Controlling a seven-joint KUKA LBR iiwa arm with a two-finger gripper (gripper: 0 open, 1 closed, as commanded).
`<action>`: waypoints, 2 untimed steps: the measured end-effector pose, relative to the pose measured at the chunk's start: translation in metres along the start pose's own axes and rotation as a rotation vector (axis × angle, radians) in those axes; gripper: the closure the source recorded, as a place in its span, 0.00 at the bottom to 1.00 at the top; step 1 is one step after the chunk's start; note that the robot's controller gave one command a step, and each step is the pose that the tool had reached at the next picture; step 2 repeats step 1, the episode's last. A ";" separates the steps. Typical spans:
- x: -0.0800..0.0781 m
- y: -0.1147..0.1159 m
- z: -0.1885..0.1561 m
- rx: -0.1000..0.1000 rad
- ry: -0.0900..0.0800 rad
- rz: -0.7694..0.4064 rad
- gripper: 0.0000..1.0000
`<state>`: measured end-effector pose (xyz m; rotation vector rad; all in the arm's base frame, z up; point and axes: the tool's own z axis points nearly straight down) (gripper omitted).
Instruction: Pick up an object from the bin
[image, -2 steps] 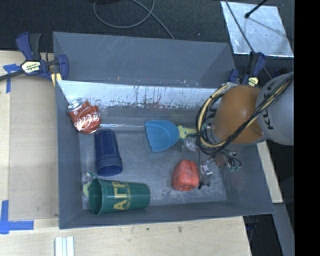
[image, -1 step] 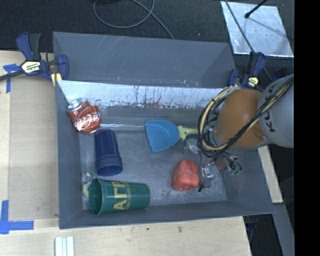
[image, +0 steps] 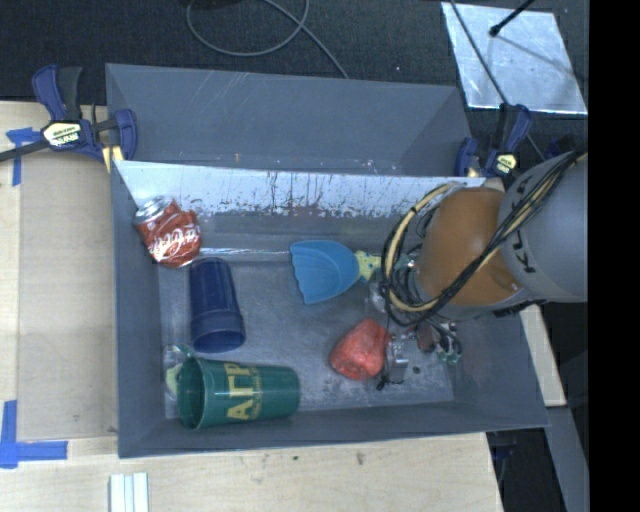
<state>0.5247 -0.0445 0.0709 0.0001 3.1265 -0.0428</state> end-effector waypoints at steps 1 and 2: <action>0.000 0.017 -0.001 0.000 -0.002 -0.036 0.00; 0.000 0.017 -0.001 0.000 -0.002 -0.036 0.00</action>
Offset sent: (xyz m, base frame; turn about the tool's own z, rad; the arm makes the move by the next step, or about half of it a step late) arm -0.0079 0.0348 -0.0009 0.0959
